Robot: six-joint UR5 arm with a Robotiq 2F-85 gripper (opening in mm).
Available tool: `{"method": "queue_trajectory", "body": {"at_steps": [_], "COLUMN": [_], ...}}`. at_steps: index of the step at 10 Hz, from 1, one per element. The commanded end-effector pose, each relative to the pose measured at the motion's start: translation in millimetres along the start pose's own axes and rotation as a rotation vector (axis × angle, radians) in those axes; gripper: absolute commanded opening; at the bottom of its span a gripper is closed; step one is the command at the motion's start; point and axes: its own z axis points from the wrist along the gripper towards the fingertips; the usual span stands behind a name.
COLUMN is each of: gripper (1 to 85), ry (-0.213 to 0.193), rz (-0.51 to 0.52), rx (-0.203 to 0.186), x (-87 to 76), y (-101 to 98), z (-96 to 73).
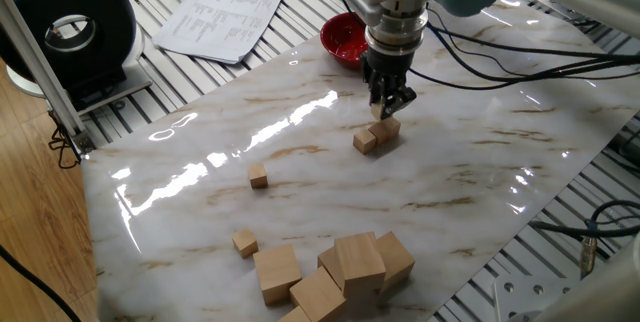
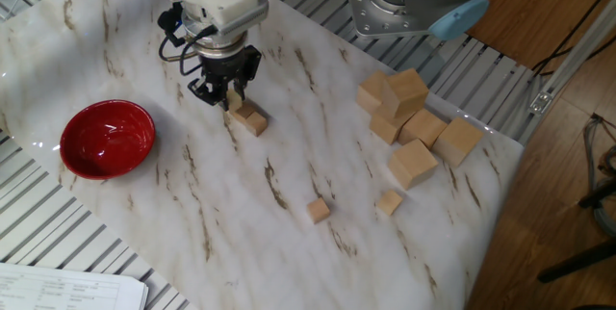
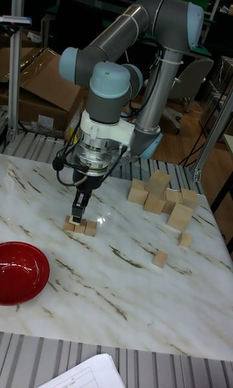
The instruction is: Stack the blocks into a pyramid shape
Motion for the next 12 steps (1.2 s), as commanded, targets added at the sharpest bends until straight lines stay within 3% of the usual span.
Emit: {"method": "queue_trajectory", "body": {"at_steps": [1, 5, 12], "gripper": [1.0, 1.0, 1.0], "ry": [-0.031, 0.007, -0.007], "rz": [-0.035, -0.151, -0.216], "rx": [0.013, 0.015, 0.006], "x": [-10.5, -2.7, -3.4], "y": [-0.3, 3.2, 4.9], "z": [-1.1, -2.2, 0.8]}}
